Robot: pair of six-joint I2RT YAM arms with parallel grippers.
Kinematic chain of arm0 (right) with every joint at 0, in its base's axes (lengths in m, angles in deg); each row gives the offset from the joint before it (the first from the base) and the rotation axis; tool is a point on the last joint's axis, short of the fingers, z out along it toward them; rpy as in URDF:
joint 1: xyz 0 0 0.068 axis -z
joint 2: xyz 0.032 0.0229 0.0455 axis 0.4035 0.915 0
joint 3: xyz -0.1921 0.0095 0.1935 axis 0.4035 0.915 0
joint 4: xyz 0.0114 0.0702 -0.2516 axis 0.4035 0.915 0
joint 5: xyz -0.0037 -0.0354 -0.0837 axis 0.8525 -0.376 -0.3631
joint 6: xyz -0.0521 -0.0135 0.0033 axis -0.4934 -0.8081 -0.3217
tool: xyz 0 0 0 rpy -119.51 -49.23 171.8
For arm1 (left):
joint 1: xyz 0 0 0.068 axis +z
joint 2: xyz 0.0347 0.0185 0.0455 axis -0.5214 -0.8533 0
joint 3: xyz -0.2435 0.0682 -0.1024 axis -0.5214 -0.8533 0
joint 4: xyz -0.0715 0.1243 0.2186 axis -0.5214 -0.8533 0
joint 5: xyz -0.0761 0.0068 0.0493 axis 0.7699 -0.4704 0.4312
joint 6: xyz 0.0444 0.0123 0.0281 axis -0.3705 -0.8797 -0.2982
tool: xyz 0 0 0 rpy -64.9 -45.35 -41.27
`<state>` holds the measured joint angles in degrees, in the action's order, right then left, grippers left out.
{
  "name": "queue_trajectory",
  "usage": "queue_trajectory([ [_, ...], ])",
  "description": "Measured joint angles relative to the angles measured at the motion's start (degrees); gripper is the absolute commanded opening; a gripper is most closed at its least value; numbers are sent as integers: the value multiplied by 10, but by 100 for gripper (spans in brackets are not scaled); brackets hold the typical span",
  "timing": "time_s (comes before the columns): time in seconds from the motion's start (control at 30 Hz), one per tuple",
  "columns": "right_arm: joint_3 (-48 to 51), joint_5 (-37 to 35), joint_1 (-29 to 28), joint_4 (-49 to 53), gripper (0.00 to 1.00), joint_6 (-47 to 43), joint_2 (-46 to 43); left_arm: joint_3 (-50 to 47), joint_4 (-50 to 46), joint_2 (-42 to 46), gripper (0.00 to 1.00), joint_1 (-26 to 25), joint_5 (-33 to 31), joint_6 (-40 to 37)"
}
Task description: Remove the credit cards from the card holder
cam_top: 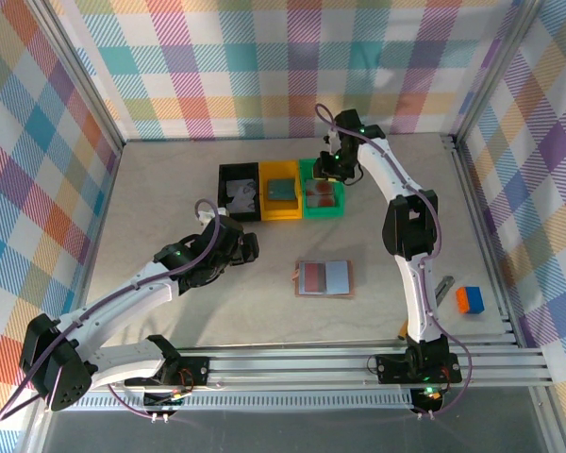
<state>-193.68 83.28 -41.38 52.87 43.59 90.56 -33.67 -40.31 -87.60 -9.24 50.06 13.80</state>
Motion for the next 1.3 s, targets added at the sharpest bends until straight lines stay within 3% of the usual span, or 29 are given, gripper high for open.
queue_trajectory([
  [0.17, 8, 5, -1, 0, 36, 7, -35, 0, 1, 0, 100, 0, 8, 7],
  [0.37, 118, 15, -11, -34, 37, 24, -161, 0, 13, -17, 100, 0, 31, 17],
  [0.67, 406, 65, -28, -141, 40, 86, -374, 5, 14, -80, 100, -1, 76, 33],
  [0.9, 596, 119, -27, -219, 40, 143, -505, 37, 30, -126, 100, -48, 100, 48],
  [1.3, 798, 166, -53, -290, 40, 201, -577, 72, 55, -212, 99, -110, 123, 78],
])
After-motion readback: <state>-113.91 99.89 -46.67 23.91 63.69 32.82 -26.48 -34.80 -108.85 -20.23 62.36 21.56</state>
